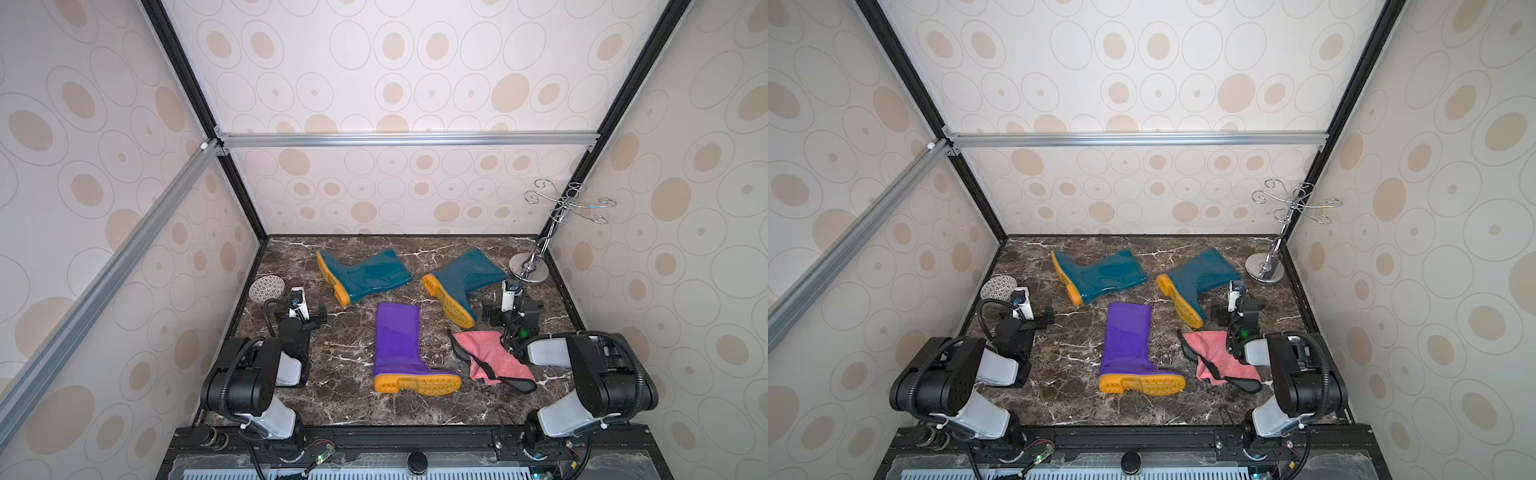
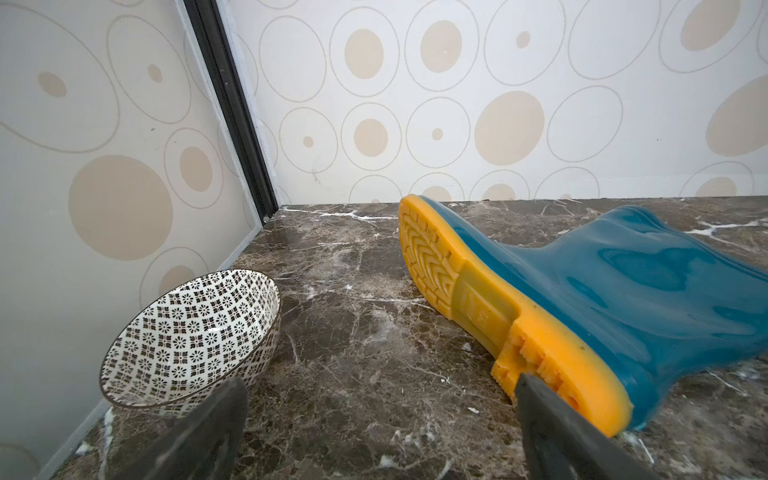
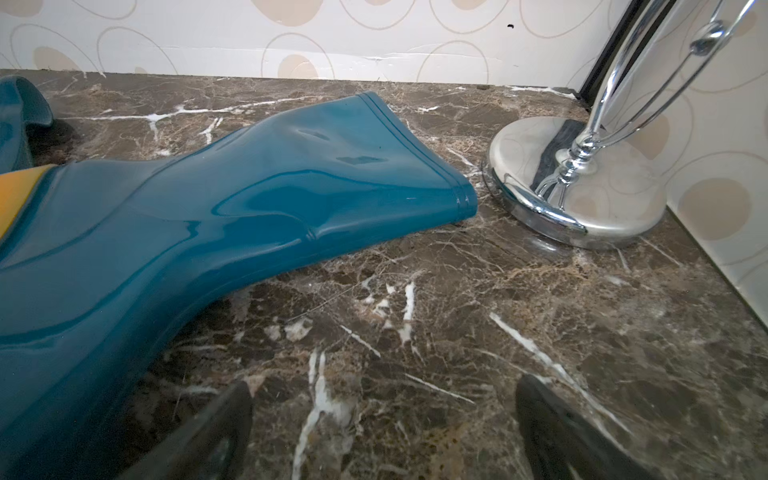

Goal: Wipe the rubber boots with a cloth
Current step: Pick up the cleaning item at the center of the board.

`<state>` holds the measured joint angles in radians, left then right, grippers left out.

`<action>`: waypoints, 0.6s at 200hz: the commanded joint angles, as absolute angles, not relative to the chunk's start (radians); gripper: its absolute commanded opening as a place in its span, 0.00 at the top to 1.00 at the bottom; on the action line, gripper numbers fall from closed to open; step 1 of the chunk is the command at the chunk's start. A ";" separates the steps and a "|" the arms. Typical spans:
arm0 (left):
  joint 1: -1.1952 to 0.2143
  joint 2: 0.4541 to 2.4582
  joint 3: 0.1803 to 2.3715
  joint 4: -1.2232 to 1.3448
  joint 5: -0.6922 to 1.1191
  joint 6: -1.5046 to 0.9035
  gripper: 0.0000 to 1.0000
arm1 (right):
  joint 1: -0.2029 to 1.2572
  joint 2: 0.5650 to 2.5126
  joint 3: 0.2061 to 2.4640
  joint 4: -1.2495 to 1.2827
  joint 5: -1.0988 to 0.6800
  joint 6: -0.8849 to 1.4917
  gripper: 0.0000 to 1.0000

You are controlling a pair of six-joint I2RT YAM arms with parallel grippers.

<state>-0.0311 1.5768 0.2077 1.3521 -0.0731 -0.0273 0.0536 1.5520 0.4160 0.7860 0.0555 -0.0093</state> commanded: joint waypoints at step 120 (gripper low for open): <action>-0.043 1.580 0.218 1.371 -0.094 0.002 0.00 | 0.045 1.539 0.428 0.788 0.048 -0.027 0.00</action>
